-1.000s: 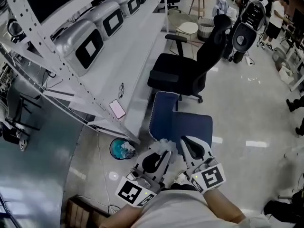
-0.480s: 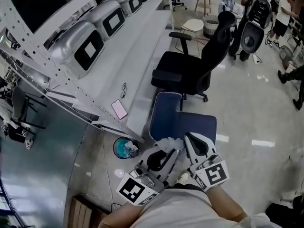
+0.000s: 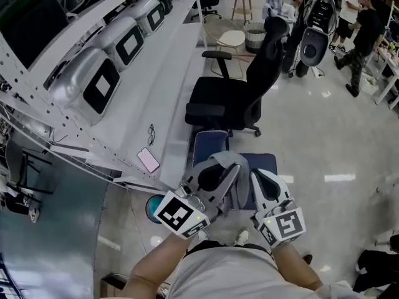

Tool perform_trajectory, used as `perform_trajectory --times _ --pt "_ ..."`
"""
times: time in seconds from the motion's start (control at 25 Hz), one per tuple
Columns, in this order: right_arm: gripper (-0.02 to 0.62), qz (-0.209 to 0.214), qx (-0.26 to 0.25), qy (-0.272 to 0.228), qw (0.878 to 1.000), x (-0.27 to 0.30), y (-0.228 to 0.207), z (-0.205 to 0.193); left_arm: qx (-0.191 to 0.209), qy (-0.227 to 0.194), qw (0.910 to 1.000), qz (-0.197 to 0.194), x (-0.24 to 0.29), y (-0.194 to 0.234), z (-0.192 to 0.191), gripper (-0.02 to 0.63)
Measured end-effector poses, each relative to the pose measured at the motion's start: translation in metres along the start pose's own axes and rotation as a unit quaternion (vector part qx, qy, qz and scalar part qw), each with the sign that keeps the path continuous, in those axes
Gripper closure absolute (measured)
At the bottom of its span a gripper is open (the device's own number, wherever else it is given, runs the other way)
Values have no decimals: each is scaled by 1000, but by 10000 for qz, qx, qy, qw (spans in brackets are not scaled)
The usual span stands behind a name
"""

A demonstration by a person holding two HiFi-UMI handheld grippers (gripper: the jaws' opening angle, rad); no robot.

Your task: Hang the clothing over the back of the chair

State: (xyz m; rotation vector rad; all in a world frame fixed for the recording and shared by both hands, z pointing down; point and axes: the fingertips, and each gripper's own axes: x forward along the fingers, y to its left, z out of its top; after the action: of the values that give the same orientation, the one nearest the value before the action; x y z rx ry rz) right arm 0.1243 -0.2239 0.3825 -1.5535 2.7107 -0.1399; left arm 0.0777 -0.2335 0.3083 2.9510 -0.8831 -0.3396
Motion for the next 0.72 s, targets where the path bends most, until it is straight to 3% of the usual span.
perform_trajectory --times 0.28,0.72 --pt "577 -122 -29 -14 9999 6 8 3 306 48 9993 225 -1 53 10 574" --pt "577 -49 -270 190 9994 39 31 -1 648 795 9863 1293 -61 179 -51 574"
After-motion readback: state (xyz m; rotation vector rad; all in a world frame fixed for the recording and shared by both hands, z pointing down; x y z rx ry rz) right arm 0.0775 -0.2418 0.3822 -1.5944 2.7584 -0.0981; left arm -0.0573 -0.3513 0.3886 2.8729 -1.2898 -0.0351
